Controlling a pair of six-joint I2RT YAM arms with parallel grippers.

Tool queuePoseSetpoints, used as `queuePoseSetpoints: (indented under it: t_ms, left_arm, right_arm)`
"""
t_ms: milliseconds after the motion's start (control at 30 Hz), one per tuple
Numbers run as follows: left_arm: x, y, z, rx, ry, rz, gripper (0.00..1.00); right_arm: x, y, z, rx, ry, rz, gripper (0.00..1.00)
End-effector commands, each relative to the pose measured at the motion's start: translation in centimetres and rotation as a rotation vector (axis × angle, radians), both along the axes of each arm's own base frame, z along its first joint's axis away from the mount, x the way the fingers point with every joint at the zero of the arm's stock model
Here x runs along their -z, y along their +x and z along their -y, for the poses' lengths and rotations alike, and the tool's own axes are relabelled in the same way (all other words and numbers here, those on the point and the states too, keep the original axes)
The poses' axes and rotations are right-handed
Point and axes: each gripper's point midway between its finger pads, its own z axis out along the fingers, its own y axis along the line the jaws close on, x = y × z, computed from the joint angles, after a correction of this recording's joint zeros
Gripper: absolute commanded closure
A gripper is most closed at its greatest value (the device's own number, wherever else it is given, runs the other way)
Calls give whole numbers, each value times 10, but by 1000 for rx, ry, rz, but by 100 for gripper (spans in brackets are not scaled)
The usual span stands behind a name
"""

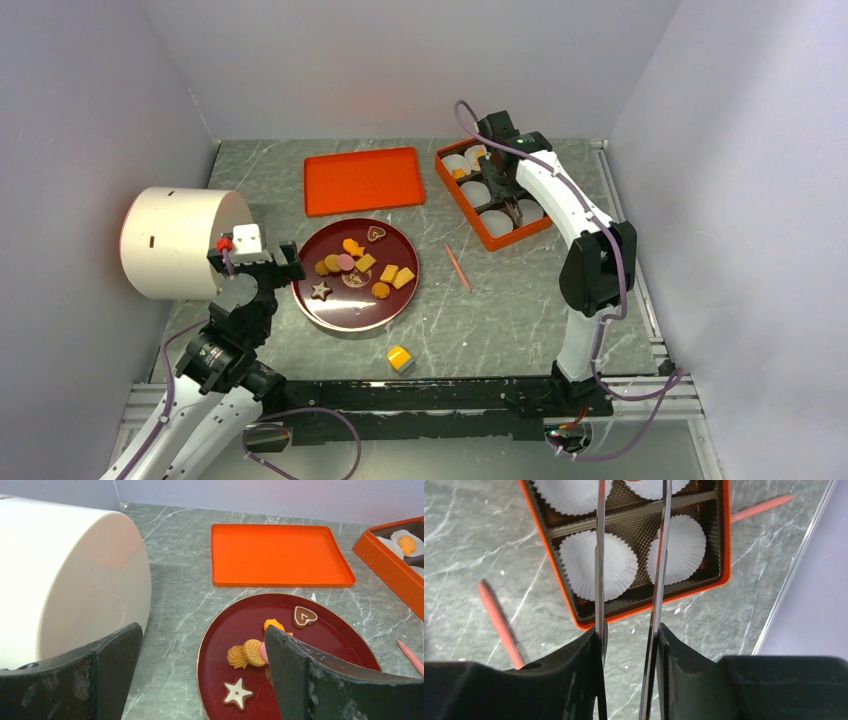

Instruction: Pack the cookies

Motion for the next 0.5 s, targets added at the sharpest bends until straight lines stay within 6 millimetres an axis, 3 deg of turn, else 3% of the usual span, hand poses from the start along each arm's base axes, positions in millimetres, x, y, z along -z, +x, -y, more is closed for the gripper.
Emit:
queuePoseSetpoints:
  t_ms: [0,200,467]
  left_arm:
    - [-6,3,2,9,2,22,4]
    - [-6,3,2,7,4,19,4]
    - [-5,4,3,8,7,16,4]
  right_arm:
    - [9,23,10,36,45,39,59]
    - [35,34,30,85,43,5,59]
    - [62,39,38,106,40,-37,58]
